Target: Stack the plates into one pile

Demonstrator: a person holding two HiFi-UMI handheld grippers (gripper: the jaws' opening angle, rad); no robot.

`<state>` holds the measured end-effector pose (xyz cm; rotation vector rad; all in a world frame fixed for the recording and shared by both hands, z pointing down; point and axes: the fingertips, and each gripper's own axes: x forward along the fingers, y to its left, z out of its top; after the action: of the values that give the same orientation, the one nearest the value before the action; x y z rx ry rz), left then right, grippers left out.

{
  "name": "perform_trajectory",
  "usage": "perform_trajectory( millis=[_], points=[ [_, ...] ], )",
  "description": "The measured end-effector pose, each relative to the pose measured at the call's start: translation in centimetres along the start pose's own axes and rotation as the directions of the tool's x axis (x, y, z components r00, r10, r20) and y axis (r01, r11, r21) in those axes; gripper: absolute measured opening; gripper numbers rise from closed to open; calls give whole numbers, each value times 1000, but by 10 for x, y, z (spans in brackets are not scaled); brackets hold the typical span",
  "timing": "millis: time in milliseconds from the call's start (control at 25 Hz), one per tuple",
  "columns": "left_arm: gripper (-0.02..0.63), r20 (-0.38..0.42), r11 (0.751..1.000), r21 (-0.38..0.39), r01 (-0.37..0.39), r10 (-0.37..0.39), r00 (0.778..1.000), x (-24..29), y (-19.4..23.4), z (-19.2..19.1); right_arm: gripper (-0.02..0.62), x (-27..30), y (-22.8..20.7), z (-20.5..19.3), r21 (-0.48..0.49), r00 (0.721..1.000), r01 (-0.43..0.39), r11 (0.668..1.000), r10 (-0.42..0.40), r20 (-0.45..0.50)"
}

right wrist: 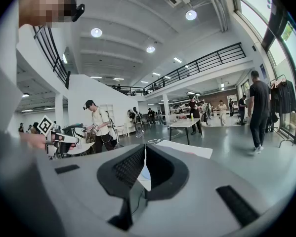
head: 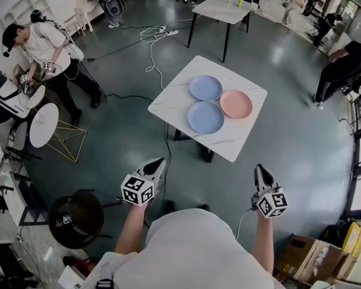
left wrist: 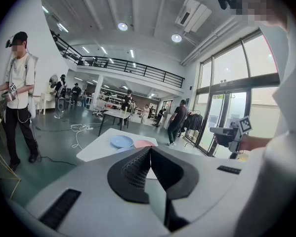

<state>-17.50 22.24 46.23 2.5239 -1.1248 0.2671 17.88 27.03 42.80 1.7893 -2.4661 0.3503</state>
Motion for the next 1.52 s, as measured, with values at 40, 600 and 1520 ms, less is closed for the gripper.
perform_trajectory(
  millis=[40,600,1520],
  points=[
    [14,-2,1000,1,0,0,1000,0,0,0,28,0,0,-1,-2,1000,-3,1000,3,0],
    [14,-4,1000,8,2,-2,1000,-2,-12,-2,28,-7,0,-5,9,1000,-14,1000,14,8],
    [14,-21,998,-5,-68,67,997,15,-51,-11,28,-22,-43,-11,43,998,-66,997,67,-17]
  ],
)
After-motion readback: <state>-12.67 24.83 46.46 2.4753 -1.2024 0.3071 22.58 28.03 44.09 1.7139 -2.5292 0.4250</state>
